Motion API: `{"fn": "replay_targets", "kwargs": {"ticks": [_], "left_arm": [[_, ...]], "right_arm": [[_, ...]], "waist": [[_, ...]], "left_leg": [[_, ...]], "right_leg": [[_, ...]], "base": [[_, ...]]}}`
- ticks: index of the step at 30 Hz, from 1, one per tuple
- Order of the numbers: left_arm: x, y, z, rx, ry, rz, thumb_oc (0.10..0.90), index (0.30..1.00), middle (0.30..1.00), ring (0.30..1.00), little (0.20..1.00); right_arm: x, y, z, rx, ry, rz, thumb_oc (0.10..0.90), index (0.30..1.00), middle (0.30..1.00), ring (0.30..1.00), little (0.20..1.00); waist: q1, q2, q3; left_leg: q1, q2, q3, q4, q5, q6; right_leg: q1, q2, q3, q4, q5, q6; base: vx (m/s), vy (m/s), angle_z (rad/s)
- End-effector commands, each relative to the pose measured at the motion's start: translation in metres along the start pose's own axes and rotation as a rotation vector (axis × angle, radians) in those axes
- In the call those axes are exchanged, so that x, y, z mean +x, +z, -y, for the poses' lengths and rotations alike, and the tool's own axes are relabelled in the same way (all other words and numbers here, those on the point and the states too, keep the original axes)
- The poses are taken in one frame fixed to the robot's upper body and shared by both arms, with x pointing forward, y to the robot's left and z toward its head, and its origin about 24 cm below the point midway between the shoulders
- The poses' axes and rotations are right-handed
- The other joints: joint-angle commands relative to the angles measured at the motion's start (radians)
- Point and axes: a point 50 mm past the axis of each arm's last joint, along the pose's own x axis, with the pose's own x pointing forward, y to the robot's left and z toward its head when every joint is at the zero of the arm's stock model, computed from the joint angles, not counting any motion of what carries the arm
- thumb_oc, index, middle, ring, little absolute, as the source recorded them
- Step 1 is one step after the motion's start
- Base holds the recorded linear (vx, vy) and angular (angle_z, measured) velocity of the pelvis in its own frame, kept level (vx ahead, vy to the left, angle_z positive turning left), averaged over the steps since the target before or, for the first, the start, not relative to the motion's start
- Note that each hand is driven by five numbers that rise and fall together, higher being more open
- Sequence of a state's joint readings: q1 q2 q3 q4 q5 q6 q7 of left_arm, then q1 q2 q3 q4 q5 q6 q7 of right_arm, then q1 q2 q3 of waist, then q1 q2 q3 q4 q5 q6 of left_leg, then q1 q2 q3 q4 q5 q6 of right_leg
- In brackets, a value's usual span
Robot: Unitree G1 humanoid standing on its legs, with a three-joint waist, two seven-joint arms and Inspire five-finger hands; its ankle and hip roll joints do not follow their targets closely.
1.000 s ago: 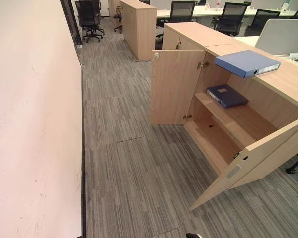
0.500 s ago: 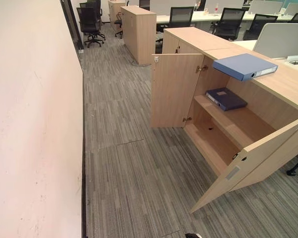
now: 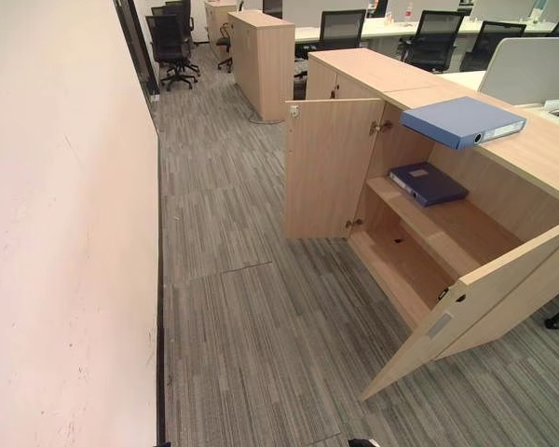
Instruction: Put the empty folder in the office cabinet
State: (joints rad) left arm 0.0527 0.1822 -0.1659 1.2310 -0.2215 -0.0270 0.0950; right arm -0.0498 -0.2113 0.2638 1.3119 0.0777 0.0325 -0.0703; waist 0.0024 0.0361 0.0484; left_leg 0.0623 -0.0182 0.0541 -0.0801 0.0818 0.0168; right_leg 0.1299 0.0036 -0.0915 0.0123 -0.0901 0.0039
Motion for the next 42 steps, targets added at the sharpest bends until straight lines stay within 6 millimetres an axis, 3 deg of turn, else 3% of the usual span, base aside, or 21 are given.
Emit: {"fn": "replay_targets", "kwargs": {"ticks": [1,16,18,20,21,23,24,27,28,29,30,32,36,38,39,42], "left_arm": [[0.002,0.007,0.001,0.054,-0.013,-0.001,0.8,0.9,0.9,0.9,0.9],[0.002,0.035,0.0,0.012,0.005,0.125,0.8,0.9,0.9,0.9,0.9],[0.001,0.04,-0.001,0.009,0.006,0.149,0.8,0.9,0.9,0.9,0.9],[0.0,0.048,-0.001,0.019,0.008,0.19,0.8,0.9,0.9,0.9,0.9],[0.0,0.048,-0.001,0.019,0.008,0.19,0.8,0.9,0.9,0.9,0.9],[0.0,0.042,-0.002,-0.01,0.02,0.172,0.8,0.9,0.9,0.9,0.9],[0.0,0.042,-0.002,-0.01,0.02,0.171,0.8,0.9,0.9,0.9,0.9],[0.0,0.033,-0.008,-0.034,0.038,0.145,0.8,0.9,0.9,0.9,0.9],[0.0,0.03,-0.011,-0.039,0.046,0.134,0.8,0.9,0.9,0.9,0.9],[0.0,0.03,-0.011,-0.039,0.046,0.134,0.8,0.9,0.9,0.9,0.9],[0.0,0.027,-0.011,-0.048,0.052,0.122,0.8,0.9,0.9,0.9,0.9],[0.0,0.027,-0.01,-0.063,0.057,0.118,0.8,0.9,0.9,0.9,0.9],[0.0,0.024,-0.008,-0.108,0.065,0.101,0.8,0.9,0.9,0.9,0.9],[-0.001,0.003,-0.008,-0.124,0.071,0.037,0.8,0.9,0.9,0.9,0.9],[-0.001,0.003,-0.008,-0.124,0.071,0.037,0.8,0.9,0.9,0.9,0.9],[-0.002,-0.005,-0.014,-0.112,0.086,0.008,0.8,0.9,0.9,0.9,0.9]], "right_arm": [[0.0,-0.011,-0.002,-0.126,0.024,-0.069,0.8,0.9,0.9,0.9,0.9],[0.0,-0.011,0.007,-0.099,-0.012,-0.07,0.8,0.9,0.9,0.9,0.9],[0.0,-0.009,0.008,-0.093,-0.015,-0.06,0.8,0.9,0.9,0.9,0.9],[0.0,-0.007,0.012,-0.098,-0.03,-0.056,0.8,0.9,0.9,0.9,0.9],[0.0,-0.007,0.012,-0.098,-0.03,-0.056,0.8,0.9,0.9,0.9,0.9],[0.0,-0.006,0.017,-0.106,-0.046,-0.054,0.8,0.9,0.9,0.9,0.9],[0.0,-0.006,0.017,-0.106,-0.046,-0.054,0.8,0.9,0.9,0.9,0.9],[0.0,-0.006,0.02,-0.118,-0.051,-0.051,0.8,0.9,0.9,0.9,0.9],[0.0,-0.007,0.021,-0.121,-0.052,-0.055,0.8,0.9,0.9,0.9,0.9],[0.0,-0.007,0.021,-0.121,-0.052,-0.055,0.8,0.9,0.9,0.9,0.9],[0.0,-0.004,0.023,-0.106,-0.062,-0.045,0.8,0.9,0.9,0.9,0.9],[0.001,-0.001,0.022,-0.105,-0.065,-0.036,0.8,0.9,0.9,0.9,0.9],[0.001,-0.002,0.019,-0.114,-0.054,-0.044,0.8,0.9,0.9,0.9,0.9],[0.0,-0.006,0.013,-0.139,-0.03,-0.06,0.8,0.9,0.9,0.9,0.9],[0.0,-0.006,0.013,-0.139,-0.03,-0.06,0.8,0.9,0.9,0.9,0.9],[0.0,-0.007,0.005,-0.149,0.005,-0.062,0.8,0.9,0.9,0.9,0.9]], "waist": [[-0.002,-0.039,0.012],[0.014,-0.043,0.066],[0.022,-0.062,0.094],[0.038,-0.079,0.14],[0.037,-0.078,0.139],[0.051,-0.079,0.151],[0.05,-0.079,0.151],[0.063,-0.084,0.141],[0.074,-0.078,0.137],[0.074,-0.079,0.138],[0.082,-0.056,0.139],[0.088,-0.042,0.147],[0.096,-0.031,0.156],[0.116,-0.019,0.119],[0.117,-0.02,0.119],[0.136,-0.035,0.088]], "left_leg": [[0.067,-0.02,0.016,-0.007,-0.119,-0.017],[0.063,0.009,-0.004,-0.001,-0.102,-0.024],[-0.02,0.011,0.002,0.164,-0.143,-0.035],[-0.163,0.028,0.017,0.415,-0.128,-0.045],[-0.167,0.03,0.016,0.42,-0.13,-0.046],[-0.248,0.029,0.003,0.511,-0.068,-0.039],[-0.25,0.028,0.002,0.512,-0.069,-0.039],[-0.278,0.002,-0.021,0.404,-0.061,-0.039],[-0.286,0.003,-0.04,0.311,-0.015,-0.049],[-0.282,0.002,-0.039,0.306,-0.013,-0.049],[-0.297,0.02,-0.068,0.14,0.092,-0.071],[-0.315,0.025,-0.085,0.024,0.144,-0.09],[-0.357,0.026,-0.076,-0.007,0.154,-0.111],[-0.325,0.038,-0.103,-0.007,0.178,-0.111],[-0.324,0.037,-0.102,-0.007,0.178,-0.111],[-0.289,0.042,-0.065,-0.007,0.181,-0.103]], "right_leg": [[-0.017,-0.049,-0.01,-0.1,0.124,0.063],[-0.059,-0.03,-0.019,-0.017,0.076,0.041],[-0.061,-0.037,-0.02,-0.006,0.067,0.032],[-0.045,-0.033,-0.043,0.0,0.051,0.009],[-0.046,-0.032,-0.044,0.001,0.051,0.008],[-0.027,-0.023,-0.051,0.001,0.037,-0.003],[-0.027,-0.023,-0.052,0.001,0.036,-0.003],[-0.02,-0.028,-0.048,-0.003,0.028,0.001],[-0.004,-0.02,-0.049,-0.011,0.019,0.0],[-0.001,-0.021,-0.048,-0.012,0.019,0.0],[0.022,0.0,-0.046,-0.02,0.008,-0.002],[0.043,0.017,-0.033,-0.018,-0.007,-0.008],[0.094,0.03,-0.016,-0.025,-0.022,-0.01],[0.147,0.036,0.026,-0.051,-0.047,0.0],[0.148,0.036,0.027,-0.051,-0.047,0.0],[0.189,-0.009,0.047,-0.061,-0.069,0.023]], "base": [[0.02,-0.03,0.0],[0.03,-0.063,0.0],[-0.08,-0.15,0.02],[-0.09,-0.183,0.19],[-0.01,-0.131,0.31],[0.03,-0.074,0.19],[0.07,-0.039,0.13],[0.11,0.019,0.01],[0.09,0.015,-0.12],[0.21,0.061,-0.12],[0.19,0.062,-0.09],[0.19,0.052,-0.04],[0.23,0.078,-0.23],[0.42,0.141,-0.21],[0.25,0.103,-0.33],[0.42,0.192,-0.61]]}}
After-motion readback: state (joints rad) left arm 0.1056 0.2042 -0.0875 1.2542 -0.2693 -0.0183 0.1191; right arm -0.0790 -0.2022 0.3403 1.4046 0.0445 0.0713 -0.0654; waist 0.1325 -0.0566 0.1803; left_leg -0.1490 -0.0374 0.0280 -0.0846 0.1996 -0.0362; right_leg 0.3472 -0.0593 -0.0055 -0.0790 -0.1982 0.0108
